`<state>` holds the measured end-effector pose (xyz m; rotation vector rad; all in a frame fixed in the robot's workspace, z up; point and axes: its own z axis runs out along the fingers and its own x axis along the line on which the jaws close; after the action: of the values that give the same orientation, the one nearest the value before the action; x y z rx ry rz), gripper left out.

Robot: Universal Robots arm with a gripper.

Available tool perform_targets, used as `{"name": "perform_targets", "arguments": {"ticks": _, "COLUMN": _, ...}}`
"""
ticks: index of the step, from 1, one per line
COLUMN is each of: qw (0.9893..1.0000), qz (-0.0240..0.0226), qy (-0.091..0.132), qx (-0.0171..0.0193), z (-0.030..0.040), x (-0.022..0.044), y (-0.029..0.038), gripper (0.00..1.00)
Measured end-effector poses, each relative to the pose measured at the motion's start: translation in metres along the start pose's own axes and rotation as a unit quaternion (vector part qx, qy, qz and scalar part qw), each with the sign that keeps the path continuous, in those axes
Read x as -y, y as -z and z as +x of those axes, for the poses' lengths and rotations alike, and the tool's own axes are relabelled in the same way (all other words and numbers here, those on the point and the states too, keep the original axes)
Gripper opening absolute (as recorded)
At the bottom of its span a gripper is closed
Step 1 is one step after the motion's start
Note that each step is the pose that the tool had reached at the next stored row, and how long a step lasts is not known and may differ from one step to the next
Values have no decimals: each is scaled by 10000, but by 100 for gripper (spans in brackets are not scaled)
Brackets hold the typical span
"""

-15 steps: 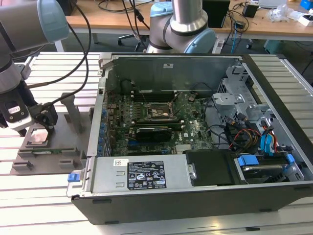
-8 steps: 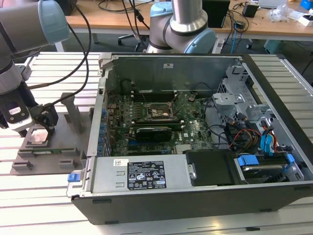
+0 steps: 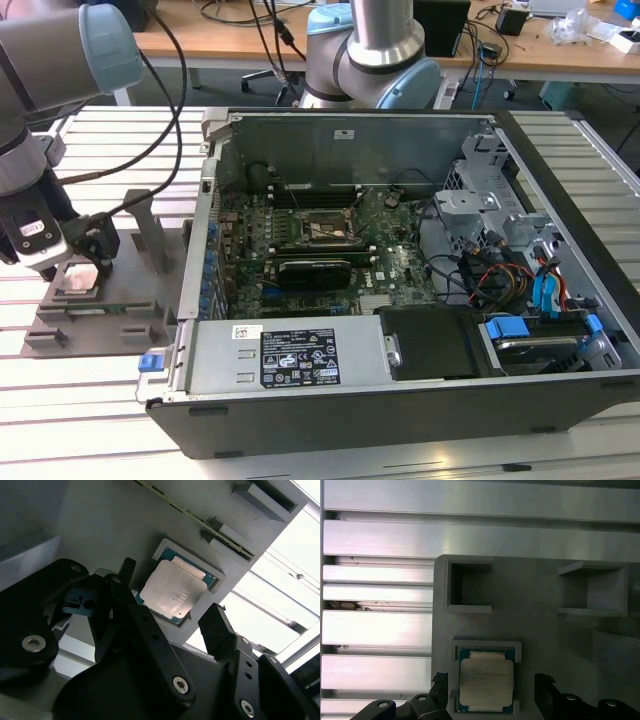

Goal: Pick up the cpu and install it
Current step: 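Pick up the cpu and move it towards the insertion slot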

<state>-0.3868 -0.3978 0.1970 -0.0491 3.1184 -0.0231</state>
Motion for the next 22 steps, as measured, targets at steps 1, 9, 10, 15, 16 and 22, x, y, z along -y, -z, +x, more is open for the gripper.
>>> {"name": "perform_targets", "arguments": {"ticks": 1, "qw": 10000, "qz": 0, "qy": 0, "qx": 0, "z": 0, "x": 0, "y": -3, "gripper": 78}}
{"name": "perform_targets", "arguments": {"ticks": 9, "qw": 10000, "qz": 0, "qy": 0, "qx": 0, "z": 1, "x": -1, "y": -34, "gripper": 78}}
{"name": "perform_targets", "arguments": {"ticks": 10, "qw": 10000, "qz": 0, "qy": 0, "qx": 0, "z": 1, "x": -1, "y": -37, "gripper": 78}}
{"name": "perform_targets", "arguments": {"ticks": 15, "qw": 10000, "qz": 0, "qy": 0, "qx": 0, "z": 1, "x": -1, "y": -61, "gripper": 78}}
{"name": "perform_targets", "arguments": {"ticks": 16, "qw": 10000, "qz": 0, "qy": 0, "qx": 1, "z": 1, "x": -1, "y": -66, "gripper": 78}}
{"name": "perform_targets", "arguments": {"ticks": 22, "qw": 10000, "qz": 0, "qy": 0, "qx": 0, "z": 2, "x": -1, "y": -84, "gripper": 78}}
